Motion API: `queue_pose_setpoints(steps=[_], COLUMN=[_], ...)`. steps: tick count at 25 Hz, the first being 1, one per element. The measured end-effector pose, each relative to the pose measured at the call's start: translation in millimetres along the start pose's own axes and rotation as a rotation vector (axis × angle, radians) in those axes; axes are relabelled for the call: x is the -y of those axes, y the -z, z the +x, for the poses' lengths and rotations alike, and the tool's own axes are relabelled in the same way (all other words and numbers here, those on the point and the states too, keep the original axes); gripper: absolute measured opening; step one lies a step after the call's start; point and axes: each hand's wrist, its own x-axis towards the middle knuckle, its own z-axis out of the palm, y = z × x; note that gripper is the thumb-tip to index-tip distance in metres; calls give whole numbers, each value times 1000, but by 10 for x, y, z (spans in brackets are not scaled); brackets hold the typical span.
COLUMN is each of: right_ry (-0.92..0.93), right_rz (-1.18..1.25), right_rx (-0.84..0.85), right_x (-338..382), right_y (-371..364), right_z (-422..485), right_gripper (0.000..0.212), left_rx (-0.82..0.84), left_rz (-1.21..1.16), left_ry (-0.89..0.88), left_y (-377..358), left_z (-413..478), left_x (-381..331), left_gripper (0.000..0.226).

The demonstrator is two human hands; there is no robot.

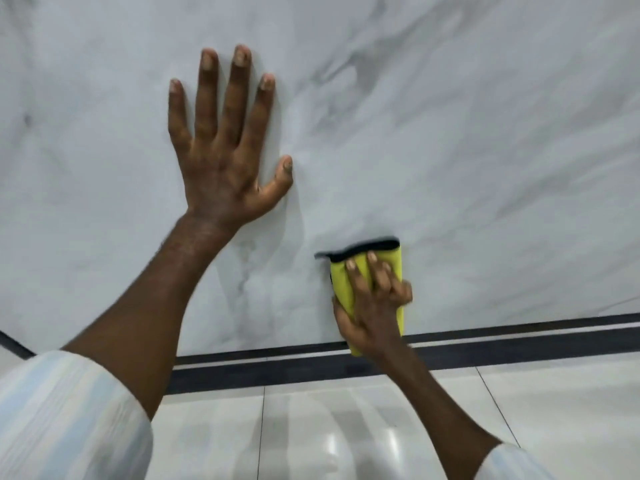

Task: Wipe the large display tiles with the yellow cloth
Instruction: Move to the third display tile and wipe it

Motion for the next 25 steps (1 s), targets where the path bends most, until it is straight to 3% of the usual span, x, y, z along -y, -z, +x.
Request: queue_pose_setpoints(steps=[3,5,8,11,13,16,19,25], right_ry=[0,11,134,217,240,151,74,171], right_rz=[72,-19,-110,6,127,235,223,-96], right_rx=[-83,-113,101,236,191,-13,-109,184], right_x=[-96,-193,-336,-597,-691,-806,-950,-1323], right_y=[179,44,-203,-123,60,307,283,-12], right_z=[632,437,-653,-934,-612,94,220,-1163], right_gripper=[78,79,96,93,83,79,79,101], left_rx=[19,32,129,163,130,94,113,67], left_rz=[-19,-95,-254,-141,-95,-49,-76,-83], left_ry=[81,190,70,-47,-16,-33,-2,4], left_y=[23,24,-34,-209,-313,-364,-319,-372], left_z=[9,-103,-556,-917,-977,-976,-976,-982], left_x=[-108,-379,-948,-1193,-1218,-1199,-1239,-1251], left_gripper=[71,68,64,69,68,70,71,73])
